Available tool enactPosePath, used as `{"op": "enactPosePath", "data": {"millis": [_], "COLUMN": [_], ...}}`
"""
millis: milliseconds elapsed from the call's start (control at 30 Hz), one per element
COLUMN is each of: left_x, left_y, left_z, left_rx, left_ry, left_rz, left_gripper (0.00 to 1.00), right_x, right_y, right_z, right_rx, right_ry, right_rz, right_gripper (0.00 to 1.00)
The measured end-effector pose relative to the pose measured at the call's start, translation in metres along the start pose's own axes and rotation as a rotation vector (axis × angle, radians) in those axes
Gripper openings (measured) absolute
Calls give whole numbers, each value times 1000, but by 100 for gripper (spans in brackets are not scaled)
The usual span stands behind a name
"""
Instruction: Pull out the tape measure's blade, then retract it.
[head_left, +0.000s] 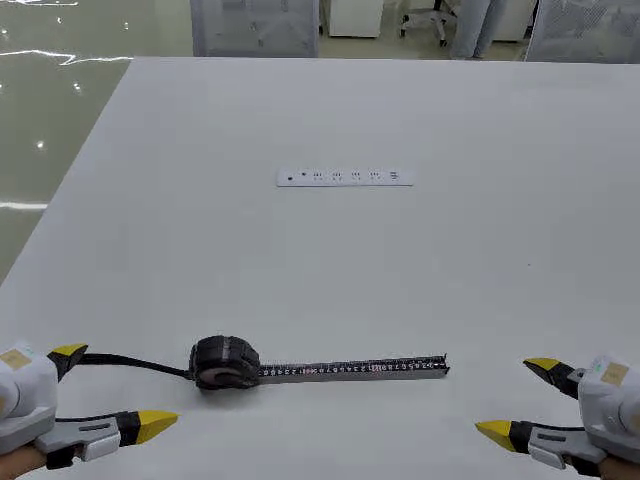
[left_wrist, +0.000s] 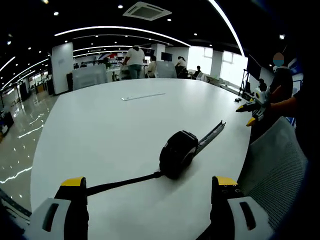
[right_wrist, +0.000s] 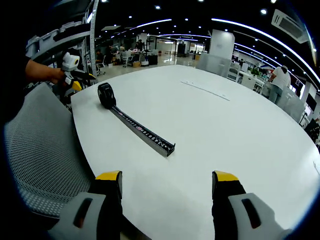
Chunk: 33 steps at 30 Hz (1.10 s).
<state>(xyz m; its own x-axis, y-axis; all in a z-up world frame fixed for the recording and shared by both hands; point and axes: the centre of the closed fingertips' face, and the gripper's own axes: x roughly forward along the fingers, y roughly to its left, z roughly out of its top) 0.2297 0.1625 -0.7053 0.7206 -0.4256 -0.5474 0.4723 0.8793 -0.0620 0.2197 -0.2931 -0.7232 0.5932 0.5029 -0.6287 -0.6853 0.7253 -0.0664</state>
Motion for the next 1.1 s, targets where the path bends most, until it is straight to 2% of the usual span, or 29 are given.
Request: {"op": "enactPosePath", "data": {"millis": [33, 133, 200, 267, 333, 400, 500, 633, 733, 833, 933, 1000, 1100], "left_x": [-4, -11, -13, -14, -12, -11, -10, -10, -12, -14, -14, -13, -12], "left_y": [2, 1, -4, -8, -11, -14, -18, -17, -14, -13, -12, -10, -13], "left_z": [1, 0, 0, -3, -6, -10, -10, -9, -6, -2, -2, -2, -3], "left_rx": [-8, -11, -14, 15, 29, 22, 36, 40, 46, 21, 37, 34, 39], "left_ry": [-11, -14, -14, -7, 4, 23, 26, 21, 12, 1, 3, 6, 8], "left_rz": [16, 33, 26, 17, 8, -16, -22, -16, 3, -4, 4, 7, 1], "left_gripper": [100, 100, 100, 100, 100, 100, 100, 100, 100, 100, 100, 100, 100], "right_x": [-1, -5, -7, -10, -17, -23, -27, -35, -38, -42, -45, -46, -47], "right_y": [0, 7, 8, 6, 0, -3, -4, -8, -12, -16, -17, -15, -14], "right_z": [1, -3, -2, -5, -7, -7, -10, -9, -14, -17, -15, -16, -16], "right_rx": [35, 63, 69, 68, 56, 74, 60, 63, 64, 65, 61, 54, 55], "right_ry": [-22, -27, -34, -35, -31, -44, -35, -43, -36, -32, -36, -27, -25], "right_rz": [-20, -21, -27, -34, -62, -63, -57, -65, -72, -84, -82, -62, -61], "right_gripper": [71, 75, 77, 80, 81, 84, 88, 92, 98, 99, 100, 100, 100]}}
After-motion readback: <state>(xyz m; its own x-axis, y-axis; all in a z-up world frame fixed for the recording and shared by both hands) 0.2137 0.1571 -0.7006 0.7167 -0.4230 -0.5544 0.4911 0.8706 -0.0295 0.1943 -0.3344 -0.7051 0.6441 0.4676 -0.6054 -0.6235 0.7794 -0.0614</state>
